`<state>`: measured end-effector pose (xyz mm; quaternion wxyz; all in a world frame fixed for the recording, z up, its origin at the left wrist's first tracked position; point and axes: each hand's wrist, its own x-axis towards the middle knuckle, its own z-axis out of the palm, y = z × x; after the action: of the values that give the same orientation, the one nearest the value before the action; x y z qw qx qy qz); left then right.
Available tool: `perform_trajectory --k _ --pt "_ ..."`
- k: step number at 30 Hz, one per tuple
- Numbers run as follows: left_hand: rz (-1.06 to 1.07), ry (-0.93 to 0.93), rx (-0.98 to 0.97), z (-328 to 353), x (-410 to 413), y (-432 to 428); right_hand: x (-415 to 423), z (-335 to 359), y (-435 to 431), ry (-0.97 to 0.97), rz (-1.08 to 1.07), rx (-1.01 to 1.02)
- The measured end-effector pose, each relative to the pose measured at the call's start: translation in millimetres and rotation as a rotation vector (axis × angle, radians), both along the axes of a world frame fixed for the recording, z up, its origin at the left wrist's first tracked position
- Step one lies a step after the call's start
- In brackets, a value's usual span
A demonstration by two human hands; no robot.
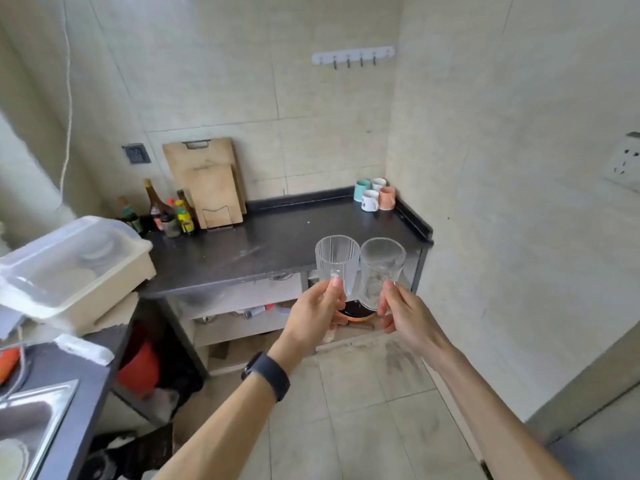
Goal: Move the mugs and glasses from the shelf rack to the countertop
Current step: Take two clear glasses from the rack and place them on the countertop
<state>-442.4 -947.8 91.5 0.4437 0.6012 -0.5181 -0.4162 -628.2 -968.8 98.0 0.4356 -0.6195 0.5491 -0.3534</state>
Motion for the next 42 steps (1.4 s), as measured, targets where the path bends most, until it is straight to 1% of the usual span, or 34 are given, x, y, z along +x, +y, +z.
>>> perform_trajectory --k 5,10,14,20,25,32,36,42 --pt "-0.056 0.002 0.019 -9.7 -17.2 -93.2 -19.1 -7.1 -88.1 -0.005 -0.038 0.044" --pt "-0.089 0.007 0.030 -16.5 -16.5 -202.5 -24.4 -16.9 -193.7 0.031 -0.050 0.063" --pt "-0.095 0.013 0.052 -15.0 -15.4 -282.9 -26.0 -16.7 -268.5 0.025 -0.060 0.086" --pt "-0.116 -0.024 0.104 -23.8 -21.0 -379.3 -35.1 -28.5 -368.1 0.055 -0.035 0.138" --pt "-0.084 -0.045 0.165 -46.0 -24.2 -458.9 -39.8 -53.6 -460.7 0.072 0.008 0.193" --pt "0.020 -0.072 0.237 -67.5 -28.6 -553.8 -35.8 -85.3 -584.1 0.146 0.100 0.233" --pt "0.094 -0.047 0.300 -80.3 -23.6 -598.4 -24.7 -98.8 -641.7 0.150 0.156 0.278" --pt "0.142 0.028 0.378 -103.7 -4.7 -666.9 7.1 -121.5 -714.6 0.217 0.202 0.313"
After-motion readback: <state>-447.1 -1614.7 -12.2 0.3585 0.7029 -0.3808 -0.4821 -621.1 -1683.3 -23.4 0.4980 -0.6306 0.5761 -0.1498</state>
